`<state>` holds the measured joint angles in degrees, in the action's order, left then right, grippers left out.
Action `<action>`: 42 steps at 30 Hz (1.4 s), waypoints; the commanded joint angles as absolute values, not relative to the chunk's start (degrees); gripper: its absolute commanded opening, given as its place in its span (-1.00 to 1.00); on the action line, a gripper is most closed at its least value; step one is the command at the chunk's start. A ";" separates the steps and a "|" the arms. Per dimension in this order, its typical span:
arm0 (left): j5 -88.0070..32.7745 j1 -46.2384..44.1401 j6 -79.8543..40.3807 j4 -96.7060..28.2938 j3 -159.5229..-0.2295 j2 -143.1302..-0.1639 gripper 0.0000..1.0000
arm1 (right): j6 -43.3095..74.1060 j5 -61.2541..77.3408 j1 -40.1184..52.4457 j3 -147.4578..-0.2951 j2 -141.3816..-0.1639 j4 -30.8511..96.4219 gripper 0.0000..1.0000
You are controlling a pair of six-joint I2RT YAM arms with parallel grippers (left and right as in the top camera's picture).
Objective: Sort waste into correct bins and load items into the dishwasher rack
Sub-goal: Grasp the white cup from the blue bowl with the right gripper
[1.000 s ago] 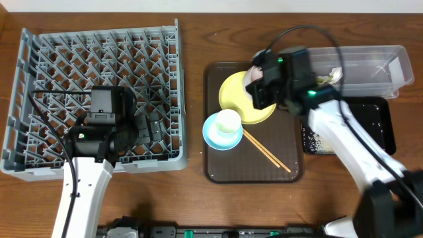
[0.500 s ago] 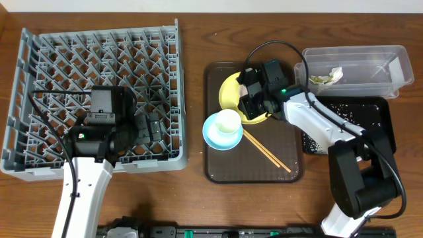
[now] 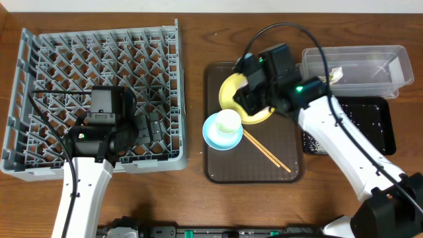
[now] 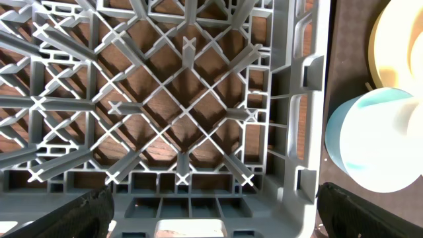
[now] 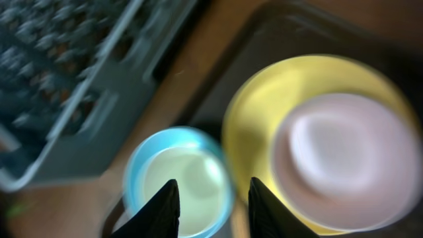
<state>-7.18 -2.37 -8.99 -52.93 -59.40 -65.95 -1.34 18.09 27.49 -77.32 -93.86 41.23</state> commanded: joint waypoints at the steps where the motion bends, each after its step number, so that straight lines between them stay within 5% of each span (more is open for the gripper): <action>1: -7.07 -2.55 -8.88 -53.08 -60.51 -66.02 1.00 | -1.63 17.80 30.63 -76.44 -96.05 43.57 -0.44; 12: -7.07 -2.55 -8.88 -53.08 -60.51 -66.02 1.00 | 7.51 8.78 32.93 -75.96 -103.90 43.29 -0.73; 33: -7.07 -2.55 -8.88 -53.08 -60.49 -66.02 1.00 | 7.46 2.74 32.53 -76.73 -97.86 43.22 -0.43; 42: -7.07 -2.55 -8.88 -53.08 -60.49 -66.02 1.00 | 9.28 3.31 32.67 -76.60 -104.33 45.82 -0.64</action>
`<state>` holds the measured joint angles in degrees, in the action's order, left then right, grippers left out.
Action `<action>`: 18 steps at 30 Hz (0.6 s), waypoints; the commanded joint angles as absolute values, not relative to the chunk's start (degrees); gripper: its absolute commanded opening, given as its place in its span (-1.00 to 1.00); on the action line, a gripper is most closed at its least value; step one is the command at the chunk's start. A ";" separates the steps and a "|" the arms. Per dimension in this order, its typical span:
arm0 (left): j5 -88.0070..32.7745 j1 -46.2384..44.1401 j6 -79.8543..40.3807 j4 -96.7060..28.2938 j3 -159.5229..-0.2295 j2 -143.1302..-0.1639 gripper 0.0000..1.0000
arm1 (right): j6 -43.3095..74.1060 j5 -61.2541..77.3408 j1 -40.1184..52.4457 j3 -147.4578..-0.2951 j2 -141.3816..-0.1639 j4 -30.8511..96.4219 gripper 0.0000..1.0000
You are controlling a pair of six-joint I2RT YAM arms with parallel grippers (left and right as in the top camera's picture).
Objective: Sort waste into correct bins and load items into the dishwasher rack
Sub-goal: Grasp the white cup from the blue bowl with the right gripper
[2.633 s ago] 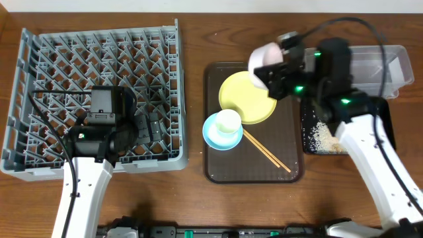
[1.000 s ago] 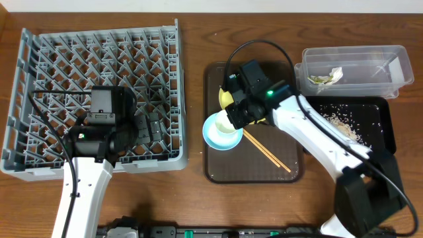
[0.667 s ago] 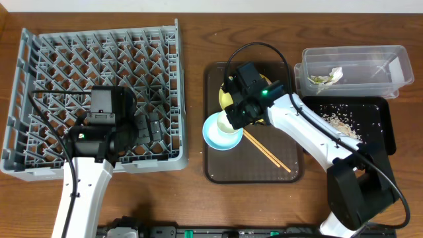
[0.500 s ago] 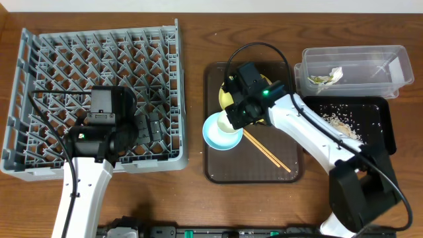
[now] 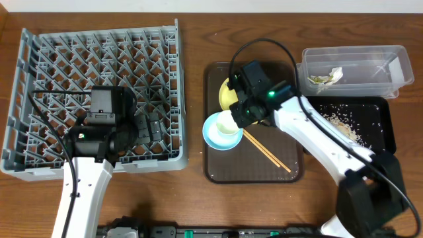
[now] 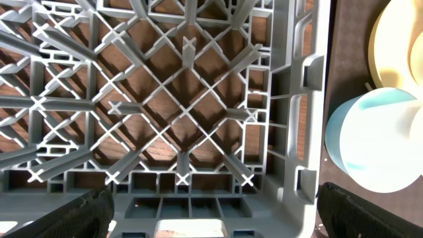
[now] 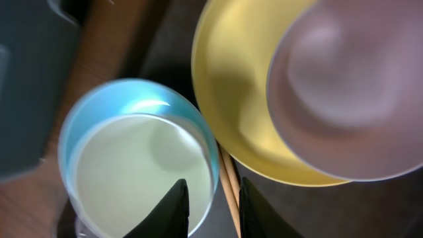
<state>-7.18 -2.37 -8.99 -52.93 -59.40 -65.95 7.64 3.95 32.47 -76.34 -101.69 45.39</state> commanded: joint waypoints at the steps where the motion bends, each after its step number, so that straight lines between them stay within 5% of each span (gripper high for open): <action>1: -7.07 -2.55 -8.88 -53.08 -60.51 -66.02 1.00 | 9.41 3.53 32.64 -76.60 -105.06 45.91 -0.70; 4: -7.07 -2.55 -8.88 -53.08 -60.49 -66.02 1.00 | 9.39 5.89 32.64 -76.60 -105.67 45.63 -0.97; 18: -7.09 -2.55 -8.88 -53.08 -60.51 -66.02 0.96 | 9.37 19.46 22.79 -82.13 -94.72 44.34 -0.98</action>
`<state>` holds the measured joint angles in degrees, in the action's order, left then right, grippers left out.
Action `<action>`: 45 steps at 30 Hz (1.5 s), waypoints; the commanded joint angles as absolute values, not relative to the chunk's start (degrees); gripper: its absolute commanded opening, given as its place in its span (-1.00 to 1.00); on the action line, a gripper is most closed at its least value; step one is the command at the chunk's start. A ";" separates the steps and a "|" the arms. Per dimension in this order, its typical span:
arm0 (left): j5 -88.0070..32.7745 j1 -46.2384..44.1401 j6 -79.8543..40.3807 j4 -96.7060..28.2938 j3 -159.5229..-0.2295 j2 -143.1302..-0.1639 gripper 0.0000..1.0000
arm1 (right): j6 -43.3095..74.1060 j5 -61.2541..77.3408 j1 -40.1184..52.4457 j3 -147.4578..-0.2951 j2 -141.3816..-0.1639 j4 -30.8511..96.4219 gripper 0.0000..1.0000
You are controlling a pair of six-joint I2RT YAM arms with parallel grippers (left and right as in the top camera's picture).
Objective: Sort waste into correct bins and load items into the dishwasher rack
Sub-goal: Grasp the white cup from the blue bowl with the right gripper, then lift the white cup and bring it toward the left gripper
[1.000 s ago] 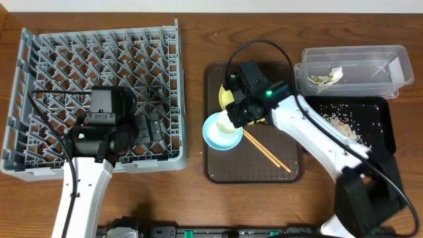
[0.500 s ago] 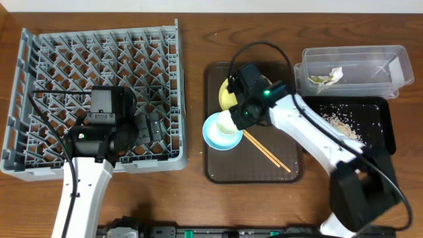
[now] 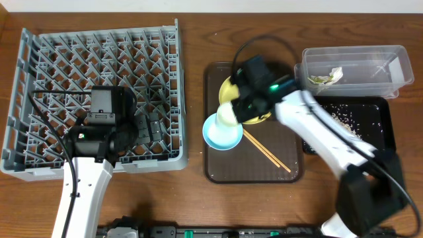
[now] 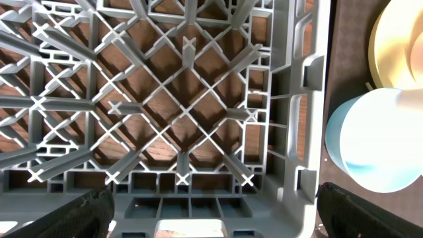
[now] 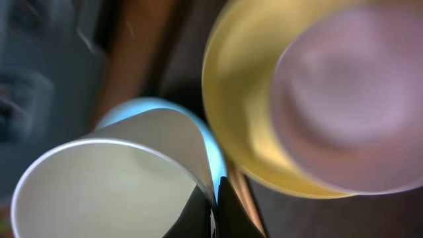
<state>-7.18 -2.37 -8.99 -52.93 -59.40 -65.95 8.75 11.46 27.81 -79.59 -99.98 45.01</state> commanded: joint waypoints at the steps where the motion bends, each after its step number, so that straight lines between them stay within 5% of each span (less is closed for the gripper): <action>1: -7.09 -2.55 -8.91 -53.06 -60.51 -66.02 0.96 | 9.34 23.07 20.71 -82.11 -94.13 44.12 -0.98; 4: -9.23 -2.55 -8.91 -52.40 -60.49 -66.02 0.96 | 8.05 38.68 13.82 -81.97 -93.95 44.14 -0.98; 9: -32.47 -2.55 -9.41 -44.75 -60.51 -66.74 0.96 | 1.45 64.97 6.92 -80.71 -96.57 44.16 -0.98; 21: -82.15 -2.61 -30.89 -13.19 -60.49 -81.52 0.96 | 1.67 84.53 9.13 -80.60 -102.13 35.00 -0.98; 39: -87.39 -11.73 -51.27 10.87 -60.51 -85.62 0.99 | 1.87 86.39 11.77 -80.60 -102.17 30.98 -0.97; 45: -87.42 -13.34 -60.01 17.08 -60.51 -85.62 0.72 | 2.07 84.03 11.77 -80.60 -102.17 29.91 -0.98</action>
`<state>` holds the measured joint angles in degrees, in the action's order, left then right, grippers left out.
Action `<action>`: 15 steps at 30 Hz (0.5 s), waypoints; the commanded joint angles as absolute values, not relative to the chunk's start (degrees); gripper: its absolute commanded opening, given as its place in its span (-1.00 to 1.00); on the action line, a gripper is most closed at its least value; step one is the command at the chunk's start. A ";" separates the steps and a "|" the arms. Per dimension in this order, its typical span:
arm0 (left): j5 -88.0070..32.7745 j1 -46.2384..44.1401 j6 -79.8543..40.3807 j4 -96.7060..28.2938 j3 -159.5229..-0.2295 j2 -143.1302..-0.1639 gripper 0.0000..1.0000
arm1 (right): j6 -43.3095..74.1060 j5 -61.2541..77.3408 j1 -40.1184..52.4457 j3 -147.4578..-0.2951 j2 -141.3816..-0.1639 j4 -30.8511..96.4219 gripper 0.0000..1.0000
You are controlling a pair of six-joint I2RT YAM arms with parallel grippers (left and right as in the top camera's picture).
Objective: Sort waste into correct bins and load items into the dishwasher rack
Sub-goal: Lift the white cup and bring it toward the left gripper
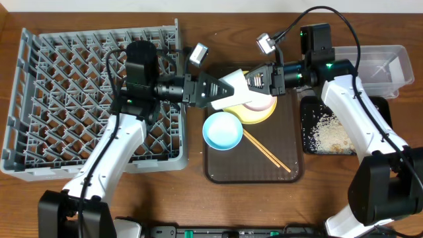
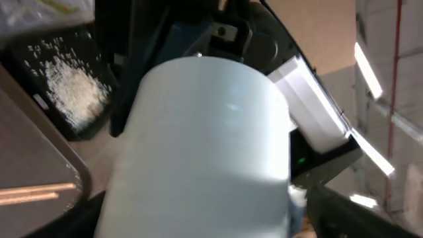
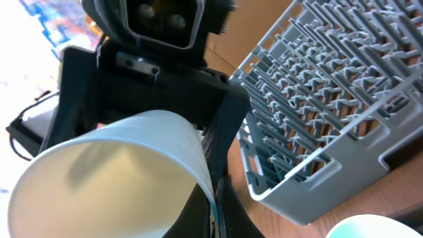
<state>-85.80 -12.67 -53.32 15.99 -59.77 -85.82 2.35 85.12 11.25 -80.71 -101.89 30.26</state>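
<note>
A white paper cup point(image 1: 234, 86) hangs on its side above the far left of the brown tray point(image 1: 218, 168). My right gripper point(image 1: 251, 82) is shut on its rim, one finger inside and one outside, as the right wrist view shows point(image 3: 210, 198). The cup's mouth point(image 3: 112, 172) faces that camera. My left gripper point(image 1: 213, 90) reaches in from the grey dishwasher rack point(image 1: 66, 92) and stands open, jaws either side of the cup's base point(image 2: 205, 145). On the tray lie a blue bowl point(image 1: 222, 130), a pink bowl point(image 1: 263, 102) on a yellow plate point(image 1: 254, 116), and chopsticks point(image 1: 268, 153).
A clear bin point(image 1: 370, 63) holding some scraps stands at the far right. In front of it a black tray point(image 1: 330, 135) holds scattered rice. The rack's near corner point(image 3: 317, 99) shows below the cup in the right wrist view.
The cup was at the blue bowl, tilted in my right gripper; now it is raised on its side over the tray's far left. My left arm has left the rack's near right corner and meets the cup's base.
My right gripper was open over the yellow plate with the cup standing in the blue bowl. Then it was down at the cup's rim, then shut on it with the cup tilting out. The left arm stayed over the rack until now, when both grippers meet at the cup.
</note>
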 commanded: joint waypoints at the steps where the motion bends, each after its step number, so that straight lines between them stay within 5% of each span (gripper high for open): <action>1: -87.44 -13.37 -60.47 17.06 -60.51 -85.62 0.71 | 2.37 83.50 11.77 -80.60 -102.17 29.65 -0.97; 15: -86.39 -13.30 -60.75 17.06 -60.51 -85.62 0.74 | 9.82 76.09 12.08 -80.60 -102.17 22.61 -0.98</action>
<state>-84.62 -12.86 -60.23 16.56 -59.77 -85.84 7.73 81.95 11.62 -80.71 -101.89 23.24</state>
